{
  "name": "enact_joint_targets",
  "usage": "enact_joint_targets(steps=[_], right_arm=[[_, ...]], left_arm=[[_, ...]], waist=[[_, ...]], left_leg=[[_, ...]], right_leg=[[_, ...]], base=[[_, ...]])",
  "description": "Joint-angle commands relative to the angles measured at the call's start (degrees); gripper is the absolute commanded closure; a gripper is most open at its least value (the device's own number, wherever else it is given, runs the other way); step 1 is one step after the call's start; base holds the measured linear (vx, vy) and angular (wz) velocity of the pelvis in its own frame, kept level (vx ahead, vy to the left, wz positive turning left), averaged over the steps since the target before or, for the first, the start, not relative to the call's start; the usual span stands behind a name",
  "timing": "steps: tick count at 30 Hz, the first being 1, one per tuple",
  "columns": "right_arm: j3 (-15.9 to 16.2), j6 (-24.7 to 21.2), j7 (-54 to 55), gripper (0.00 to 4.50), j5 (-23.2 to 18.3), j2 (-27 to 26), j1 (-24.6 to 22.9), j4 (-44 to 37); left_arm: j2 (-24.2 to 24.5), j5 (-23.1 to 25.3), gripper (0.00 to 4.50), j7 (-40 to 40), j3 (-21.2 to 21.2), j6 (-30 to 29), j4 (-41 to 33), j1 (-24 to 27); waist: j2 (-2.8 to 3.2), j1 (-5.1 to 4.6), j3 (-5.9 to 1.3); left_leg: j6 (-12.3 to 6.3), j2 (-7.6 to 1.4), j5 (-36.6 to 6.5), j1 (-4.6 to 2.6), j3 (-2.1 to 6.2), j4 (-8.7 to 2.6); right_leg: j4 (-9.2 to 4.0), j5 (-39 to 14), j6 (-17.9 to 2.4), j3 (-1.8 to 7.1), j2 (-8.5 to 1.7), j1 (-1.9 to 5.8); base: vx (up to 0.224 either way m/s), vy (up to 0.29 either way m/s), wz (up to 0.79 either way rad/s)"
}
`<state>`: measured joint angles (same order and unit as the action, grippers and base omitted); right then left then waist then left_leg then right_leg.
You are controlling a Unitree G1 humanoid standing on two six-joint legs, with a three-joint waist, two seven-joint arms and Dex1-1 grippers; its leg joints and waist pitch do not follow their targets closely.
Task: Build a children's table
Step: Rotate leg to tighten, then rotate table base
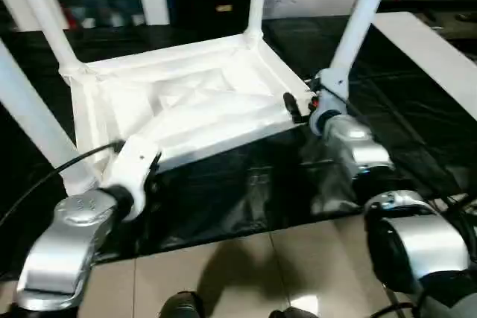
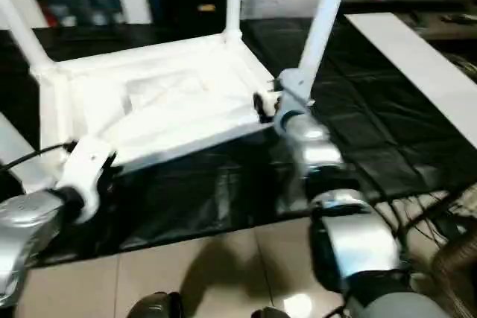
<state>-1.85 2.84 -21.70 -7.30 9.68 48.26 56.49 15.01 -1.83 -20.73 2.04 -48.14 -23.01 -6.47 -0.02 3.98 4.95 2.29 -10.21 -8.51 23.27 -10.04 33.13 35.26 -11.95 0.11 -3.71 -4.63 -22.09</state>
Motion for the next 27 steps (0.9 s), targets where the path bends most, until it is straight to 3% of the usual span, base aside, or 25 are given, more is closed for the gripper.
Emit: enact_joint_targets(steps=[1, 2, 4, 6, 7, 8, 10, 11, 12, 13, 15, 18, 21, 27], right_arm=[[0.7, -1.2, -4.4, 0.0, -2.7, -0.7, -3.7, -6.7], [1.0, -2.4, -5.7, 0.0, -4.1, -1.1, -6.0, -10.5], [1.7, -4.2, -8.1, 0.0, -6.0, -1.2, -9.1, -15.7], [2.6, -8.1, -11.9, 0.0, -9.9, -1.5, -14.6, -25.1], [2.8, -8.5, -12.5, 0.0, -10.4, -1.5, -15.5, -26.5], [3.9, -9.9, -13.6, 0.0, -11.3, -1.2, -17.9, -30.3], [5.8, -11.1, -14.7, 0.0, -11.9, -0.6, -21.9, -36.1], [6.3, -11.4, -15.8, 0.0, -11.9, -0.4, -23.4, -38.4], [7.2, -13.3, -16.2, 0.0, -12.6, -0.2, -25.2, -41.4], [7.6, -14.6, -16.4, 0.0, -13.1, 0.0, -26.2, -43.3], [9.6, -17.8, -17.9, 0.0, -14.6, 1.0, -29.0, -48.4], [12.0, -22.1, -20.0, 0.0, -15.5, 2.4, -32.2, -54.5], [12.8, -23.5, -19.4, 0.0, -15.4, 2.3, -33.7, -57.0], [15.6, -26.0, -20.6, 0.0, -15.4, 3.5, -35.4, -60.9]], left_arm=[[-3.1, -0.5, 2.11, 4.2, 2.4, 3.1, -2.3, 2.9], [-4.7, -0.7, 2.11, 5.5, 3.1, 4.5, -3.6, 4.7], [-5.5, 0.2, 2.11, 7.4, 2.9, 7.8, -5.1, 7.4], [-7.3, 1.1, 2.11, 10.4, 3.4, 11.8, -7.3, 11.6], [-7.7, 1.2, 2.11, 10.7, 3.6, 12.4, -7.6, 12.3], [-8.4, 1.8, 2.11, 11.9, 4.1, 13.6, -8.5, 14.2], [-10.0, 3.4, 2.11, 14.5, 5.4, 15.5, -9.9, 17.8], [-11.1, 3.9, 2.11, 15.6, 6.2, 16.7, -10.3, 19.3], [-12.6, 3.9, 2.11, 16.6, 7.1, 17.1, -11.3, 20.8], [-13.4, 4.0, 2.11, 17.3, 7.5, 17.4, -11.8, 21.6], [-15.9, 4.1, 2.11, 19.5, 8.7, 17.9, -13.2, 23.7], [-18.2, 4.7, 2.11, 24.2, 9.5, 20.0, -14.1, 25.6], [-20.4, 4.5, 2.11, 26.5, 10.0, 20.4, -14.5, 25.9], [-20.5, 5.2, 2.11, 26.6, 10.6, 21.6, -13.0, 25.0]], waist=[[0.49, 0.08, -4.05], [0.41, -0.11, -3.83], [0.45, -0.19, -4.15], [0.45, -0.24, -3.9], [1.15, 0.04, -3.68], [0.82, -0.2, -3.56], [0.78, -0.08, -3.16], [1.2, -0.14, -2.86], [0.92, -0.25, -2.71], [1.33, -0.11, -2.5], [1.0, -0.24, -1.99], [1.04, -0.01, -1.53], [0.93, -0.25, -1.65], [1.13, -0.27, -1.68]], left_leg=[[-2.28, -2.54, -10.5, -0.97, 0.95, -3.37], [-3.53, -2.82, -9.6, -0.82, 1.02, -3.39], [-5.03, -2.84, -8.0, -1.11, 0.97, -3.09], [-6.08, -3.2, -8.5, -1.0, 0.92, -3.27], [-5.95, -3.17, -9.2, -1.08, 1.04, -3.37], [-5.27, -3.55, -11.1, -1.08, 1.07, -3.66], [-3.63, -3.79, -14.7, -1.22, 1.14, -4.17], [-2.13, -3.67, -17.9, -1.42, 1.12, -4.44], [-0.82, -3.62, -20.2, -1.48, 1.15, -4.54], [0.16, -3.6, -21.7, -1.56, 1.26, -4.69], [1.21, -3.6, -24.8, -1.62, 1.4, -5.06], [2.41, -3.23, -29.3, -2.17, 1.74, -4.98], [2.38, -3.1, -28.2, -1.83, 1.97, -5.01], [2.65, -3.23, -28.2, -1.92, 2.08, -5.11]], right_leg=[[-3.19, 1.3, -13.5, 2.36, -3.34, 2.5], [-3.28, 3.1, -13.8, 2.4, -3.46, 2.7], [-3.2, 4.5, -14.3, 2.25, -3.15, 2.48], [-3.48, 2.8, -14.1, 2.21, -3.08, 2.28], [-3.73, 1.7, -13.7, 2.2, -2.93, 2.18], [-3.97, -0.4, -13.1, 2.18, -2.92, 2.06], [-4.62, -5.2, -11.6, 2.26, -2.86, 1.77], [-5.12, -9.2, -10.8, 2.34, -2.72, 1.41], [-5.35, -12.2, -9.9, 2.47, -2.81, 1.29], [-5.59, -14.8, -9.0, 2.59, -2.95, 1.08], [-6.09, -18.3, -7.3, 2.68, -2.83, 0.84], [-7.08, -25.9, -4.6, 2.84, -3.15, 0.38], [-7.1, -26.7, -3.6, 2.79, -3.14, 0.34], [-7.13, -24.9, -3.2, 2.87, -2.99, 0.13]], base=[[0.0, 0.0, 0.0], [0.0, 0.0, 0.0], [0.0, 0.0, 0.0], [0.0, 0.0, 0.0], [0.0, 0.0, 0.0], [0.0, 0.0, 0.0], [0.0, 0.0, 0.0], [0.0, 0.0, 0.0], [0.0, 0.0, 0.0], [0.0, 0.0, 0.0], [0.0, 0.0, 0.0], [0.0, 0.0, 0.0], [0.0, 0.0, 0.0], [0.0, 0.0, 0.0]])
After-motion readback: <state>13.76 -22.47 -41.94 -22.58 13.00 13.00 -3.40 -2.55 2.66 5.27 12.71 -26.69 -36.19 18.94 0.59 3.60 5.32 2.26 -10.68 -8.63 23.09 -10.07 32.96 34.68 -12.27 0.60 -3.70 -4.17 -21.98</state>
